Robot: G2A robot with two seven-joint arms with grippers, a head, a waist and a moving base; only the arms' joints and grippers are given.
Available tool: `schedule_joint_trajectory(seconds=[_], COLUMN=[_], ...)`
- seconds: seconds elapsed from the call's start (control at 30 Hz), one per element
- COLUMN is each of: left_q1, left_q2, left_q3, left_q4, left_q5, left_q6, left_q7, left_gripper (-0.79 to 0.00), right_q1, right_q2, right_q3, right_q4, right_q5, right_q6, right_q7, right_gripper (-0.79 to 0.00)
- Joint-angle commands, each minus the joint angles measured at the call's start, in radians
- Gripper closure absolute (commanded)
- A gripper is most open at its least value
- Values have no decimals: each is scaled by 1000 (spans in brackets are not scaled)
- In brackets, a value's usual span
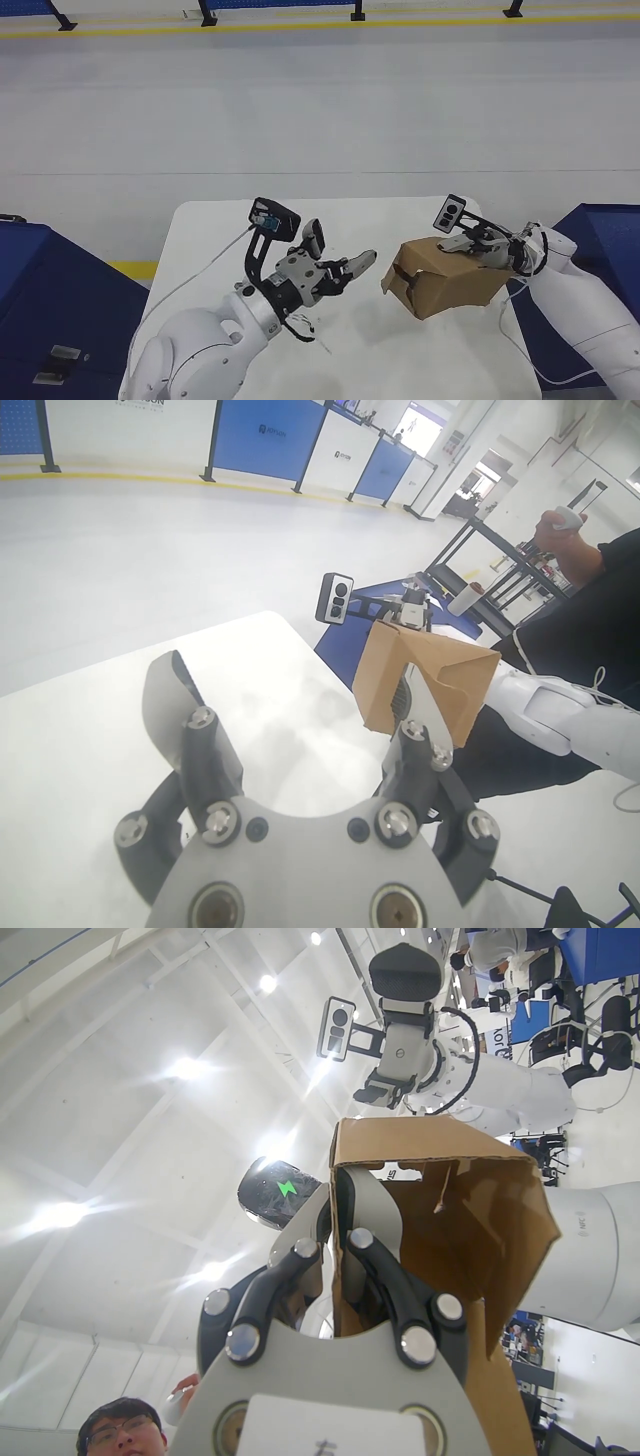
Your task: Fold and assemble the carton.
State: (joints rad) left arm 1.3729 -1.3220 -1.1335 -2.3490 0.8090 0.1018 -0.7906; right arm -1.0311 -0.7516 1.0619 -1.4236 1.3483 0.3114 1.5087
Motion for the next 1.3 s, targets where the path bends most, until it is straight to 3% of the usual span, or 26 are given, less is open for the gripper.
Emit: schedule_joint_trajectory(seconds=[0.0, 0.57, 0.87, 1.27], left_q1=[-1, -41, -106, -137], left_q2=[0, -8, -25, -37], left_q3=[15, 157, 227, 257], left_q4=[3, 57, 123, 138], left_q5=[12, 84, 101, 104], left_q6=[7, 47, 97, 129], left_q7=[2, 19, 47, 59], left_gripper=[-677, -631, -622, -634], right_q1=[-1, 13, 25, 38], right_q2=[0, 5, 9, 21], right_q3=[0, -12, -28, -40], right_q4=[0, 17, 22, 37], right_q5=[1, 6, 5, 21], right_q6=[-1, -7, -15, -20], right_q7=[1, 7, 15, 20], right_gripper=[0, 0, 0, 0])
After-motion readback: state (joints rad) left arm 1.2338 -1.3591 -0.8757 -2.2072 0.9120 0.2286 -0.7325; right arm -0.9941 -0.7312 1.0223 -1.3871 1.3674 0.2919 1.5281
